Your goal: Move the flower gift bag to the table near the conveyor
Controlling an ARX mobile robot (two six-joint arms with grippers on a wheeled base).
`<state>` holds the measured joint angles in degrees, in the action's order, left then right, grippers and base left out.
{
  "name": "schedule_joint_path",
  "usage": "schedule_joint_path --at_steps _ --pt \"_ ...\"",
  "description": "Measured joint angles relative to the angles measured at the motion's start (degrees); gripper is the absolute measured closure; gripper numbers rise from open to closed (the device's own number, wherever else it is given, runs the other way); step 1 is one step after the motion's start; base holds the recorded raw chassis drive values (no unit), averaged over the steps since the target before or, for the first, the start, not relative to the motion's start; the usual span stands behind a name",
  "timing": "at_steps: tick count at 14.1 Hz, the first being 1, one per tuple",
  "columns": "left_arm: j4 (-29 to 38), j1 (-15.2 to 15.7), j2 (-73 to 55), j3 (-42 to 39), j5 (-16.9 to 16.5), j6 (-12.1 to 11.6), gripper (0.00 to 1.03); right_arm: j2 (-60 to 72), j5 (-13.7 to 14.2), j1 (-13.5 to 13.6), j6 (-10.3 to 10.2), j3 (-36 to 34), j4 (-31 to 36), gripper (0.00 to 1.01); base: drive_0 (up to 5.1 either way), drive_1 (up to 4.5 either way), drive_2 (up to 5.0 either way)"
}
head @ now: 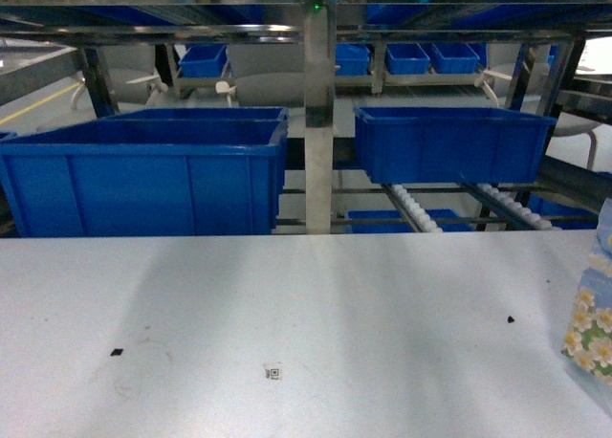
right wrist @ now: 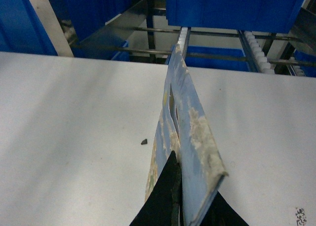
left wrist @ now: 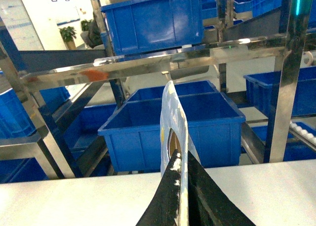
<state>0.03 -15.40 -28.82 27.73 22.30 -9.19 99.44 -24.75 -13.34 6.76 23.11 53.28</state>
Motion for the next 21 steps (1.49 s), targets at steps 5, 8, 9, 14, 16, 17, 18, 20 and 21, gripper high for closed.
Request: schedule_joint_path --at_steps 5,8,9,14,16,17,18,20,21 --pt "0.0 0.0 0.0 0.0 0.0 0.0 1.01 3.8 0.7 -2.3 0.8 0.6 4.3 0.99 0.0 0.00 0.0" --pt "0.0 0.0 0.0 0.0 0.0 0.0 1.01 4.5 1.0 1.6 0.9 0.6 6.6 0.99 0.0 0.00 0.0" --pt "0.1 0.0 0.0 0.0 0.0 0.0 1.01 5.0 2.0 3.1 0.8 0.4 7.5 0.99 0.0 0.00 0.0" --pt "0.1 0.0 0.0 0.0 0.0 0.0 1.01 8.2 3.0 7.1 0.3 -3.3 13.1 0.99 0.0 0.00 0.0" --pt "0.0 0.0 0.0 0.0 0.0 0.0 1.01 9.6 3.8 8.3 0.0 -4.7 15.6 0.99 0.0 0.00 0.0" --pt "0.0 0.0 0.0 0.0 0.0 0.0 1.01 9.6 5.0 9.0 -0.7 -4.9 15.8 0.99 0.0 0.00 0.0" --pt "0.0 0.0 0.0 0.0 0.0 0.0 1.01 9.1 5.9 9.4 -1.4 -5.1 15.4 0.98 0.0 0.00 0.0" --pt "0.0 0.0 0.0 0.0 0.0 0.0 1.01 9.1 7.6 10.0 -3.4 -6.5 14.8 0.82 0.0 0.00 0.0" --pt "0.0 0.0 0.0 0.0 0.0 0.0 1.01 9.0 8.2 10.0 -4.5 -7.1 15.0 0.73 0.0 0.00 0.0"
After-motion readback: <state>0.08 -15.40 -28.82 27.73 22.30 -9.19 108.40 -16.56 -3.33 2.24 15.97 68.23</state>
